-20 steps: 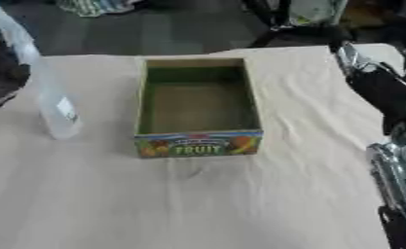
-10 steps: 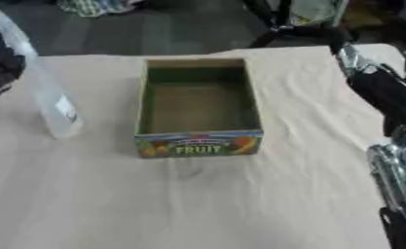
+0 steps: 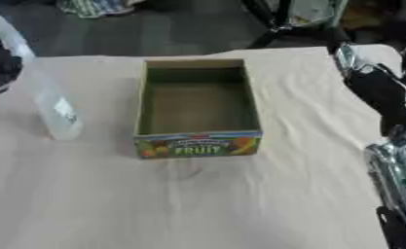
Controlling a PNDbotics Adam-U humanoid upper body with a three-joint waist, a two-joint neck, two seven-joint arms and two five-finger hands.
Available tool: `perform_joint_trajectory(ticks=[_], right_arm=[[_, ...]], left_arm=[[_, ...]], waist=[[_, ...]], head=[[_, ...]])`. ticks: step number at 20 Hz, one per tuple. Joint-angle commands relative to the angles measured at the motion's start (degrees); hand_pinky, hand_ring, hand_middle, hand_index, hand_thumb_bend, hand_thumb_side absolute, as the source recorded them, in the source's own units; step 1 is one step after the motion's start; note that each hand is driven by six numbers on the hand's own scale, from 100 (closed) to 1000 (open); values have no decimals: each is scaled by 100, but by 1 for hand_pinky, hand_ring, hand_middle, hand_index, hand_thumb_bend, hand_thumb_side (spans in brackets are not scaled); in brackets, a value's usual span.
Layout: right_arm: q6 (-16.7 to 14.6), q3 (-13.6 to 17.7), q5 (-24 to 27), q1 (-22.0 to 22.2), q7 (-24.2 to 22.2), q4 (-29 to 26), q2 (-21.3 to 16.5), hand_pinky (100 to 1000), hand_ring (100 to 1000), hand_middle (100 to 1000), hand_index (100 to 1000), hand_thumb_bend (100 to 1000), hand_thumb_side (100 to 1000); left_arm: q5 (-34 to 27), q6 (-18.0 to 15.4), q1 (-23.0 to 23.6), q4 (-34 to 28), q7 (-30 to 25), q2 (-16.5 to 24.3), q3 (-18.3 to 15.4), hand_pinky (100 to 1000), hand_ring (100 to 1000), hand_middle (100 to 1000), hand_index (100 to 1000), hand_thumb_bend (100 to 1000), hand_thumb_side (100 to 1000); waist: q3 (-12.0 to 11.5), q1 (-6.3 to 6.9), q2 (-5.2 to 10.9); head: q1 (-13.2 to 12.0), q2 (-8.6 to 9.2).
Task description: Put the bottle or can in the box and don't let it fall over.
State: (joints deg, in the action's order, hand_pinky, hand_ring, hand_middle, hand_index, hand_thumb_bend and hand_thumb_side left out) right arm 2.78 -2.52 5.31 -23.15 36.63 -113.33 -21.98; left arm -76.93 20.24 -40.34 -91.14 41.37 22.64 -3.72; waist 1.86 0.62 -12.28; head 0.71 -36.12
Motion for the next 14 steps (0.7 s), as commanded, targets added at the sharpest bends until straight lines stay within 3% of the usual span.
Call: perform_joint_trajectory(ticks=[1,14], right_arm=[[0,38,5,-46,25,-126,-109,904,724,880,852,659,100],[7,28,7,-47,18,-126,-117,904,724,879,852,659,100]], left_arm=[[129,167,-8,-120,97,181,-79,100,100,158,1000,764,1000],[136,674,118,147,-92,80,-15,100,100,142,1000,725,1000]], waist=[[-17,4,126],[-24,2,122]], head=[[33,59],[24,60]])
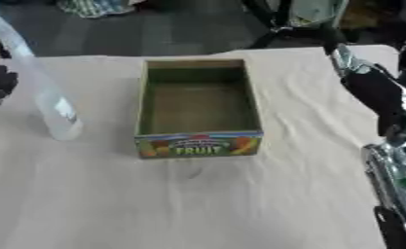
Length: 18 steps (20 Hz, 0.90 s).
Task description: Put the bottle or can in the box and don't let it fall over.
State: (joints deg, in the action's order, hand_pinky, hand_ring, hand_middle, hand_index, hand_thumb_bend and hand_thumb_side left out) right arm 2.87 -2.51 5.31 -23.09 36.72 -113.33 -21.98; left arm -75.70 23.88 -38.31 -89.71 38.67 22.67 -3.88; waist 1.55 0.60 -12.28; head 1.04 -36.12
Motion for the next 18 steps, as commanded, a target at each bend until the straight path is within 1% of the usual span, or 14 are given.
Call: perform_joint_trajectory(ticks=[1,8,18], right_arm=[[-3,28,8,-57,9,-126,-115,904,724,879,852,659,100],[-9,21,17,-75,-3,-126,-110,904,724,879,852,658,100],[-2,3,31,-88,-27,-126,-100,904,725,879,852,659,100]], left_arm=[[15,347,-92,44,166,67,23,100,100,140,1000,724,1000],[25,521,-147,227,62,-11,144,100,100,132,1000,717,1000],[73,678,-353,232,-213,-108,284,100,100,148,1000,707,1000]], waist=[[12,6,122],[39,14,117],[78,18,117]], head=[[-12,62],[-17,54],[-46,57]])
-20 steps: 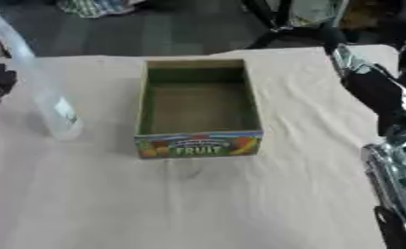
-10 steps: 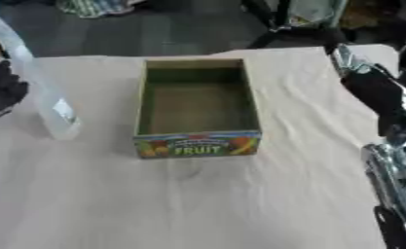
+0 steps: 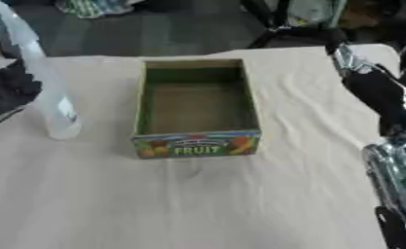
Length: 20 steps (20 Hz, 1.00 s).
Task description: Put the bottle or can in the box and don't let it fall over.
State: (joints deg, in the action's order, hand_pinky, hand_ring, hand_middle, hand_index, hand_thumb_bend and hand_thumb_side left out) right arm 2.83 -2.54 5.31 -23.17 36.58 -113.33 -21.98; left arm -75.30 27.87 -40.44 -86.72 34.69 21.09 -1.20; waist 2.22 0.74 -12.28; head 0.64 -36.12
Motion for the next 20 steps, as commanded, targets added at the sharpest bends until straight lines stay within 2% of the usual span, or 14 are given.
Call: perform_joint_trajectory(ticks=[1,15,20], right_arm=[[3,5,32,-83,-14,-126,-98,904,725,879,852,659,100],[9,3,36,-72,-16,-126,-108,904,725,879,852,658,100],[10,1,38,-74,-18,-126,-105,904,725,879,852,658,100]], left_arm=[[53,287,-145,-71,175,47,22,100,100,148,1000,706,1000],[223,159,-178,-470,262,83,-44,100,100,180,999,723,1000],[207,82,-238,-543,231,100,-55,100,100,189,973,739,1000]], waist=[[14,5,116],[4,3,122],[12,5,122]], head=[[-4,54],[-6,61],[-5,60]])
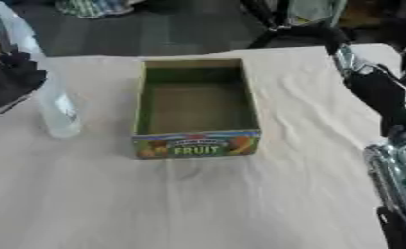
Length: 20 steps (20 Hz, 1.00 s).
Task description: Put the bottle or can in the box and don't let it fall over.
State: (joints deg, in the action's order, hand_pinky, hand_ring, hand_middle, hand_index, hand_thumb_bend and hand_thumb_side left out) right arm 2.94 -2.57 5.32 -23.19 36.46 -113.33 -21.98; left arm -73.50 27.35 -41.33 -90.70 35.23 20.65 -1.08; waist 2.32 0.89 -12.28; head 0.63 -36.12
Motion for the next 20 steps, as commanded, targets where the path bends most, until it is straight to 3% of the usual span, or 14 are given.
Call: perform_joint_trajectory(ticks=[1,12,20], right_arm=[[-2,3,39,-72,-6,-126,-104,905,725,880,852,658,100],[14,-8,38,-57,-23,-126,-99,904,725,880,852,658,100],[16,-33,48,-68,-48,-126,-57,904,725,879,852,658,100]], left_arm=[[18,100,-162,-174,159,148,-72,100,100,192,968,748,1000],[-326,-393,-516,-785,-180,308,9,100,100,250,961,797,1000],[-348,-18,-1412,-533,-183,525,497,100,100,289,968,693,1000]], waist=[[4,-9,123],[10,-12,143],[99,6,190]], head=[[-5,61],[-33,31],[-110,-33]])
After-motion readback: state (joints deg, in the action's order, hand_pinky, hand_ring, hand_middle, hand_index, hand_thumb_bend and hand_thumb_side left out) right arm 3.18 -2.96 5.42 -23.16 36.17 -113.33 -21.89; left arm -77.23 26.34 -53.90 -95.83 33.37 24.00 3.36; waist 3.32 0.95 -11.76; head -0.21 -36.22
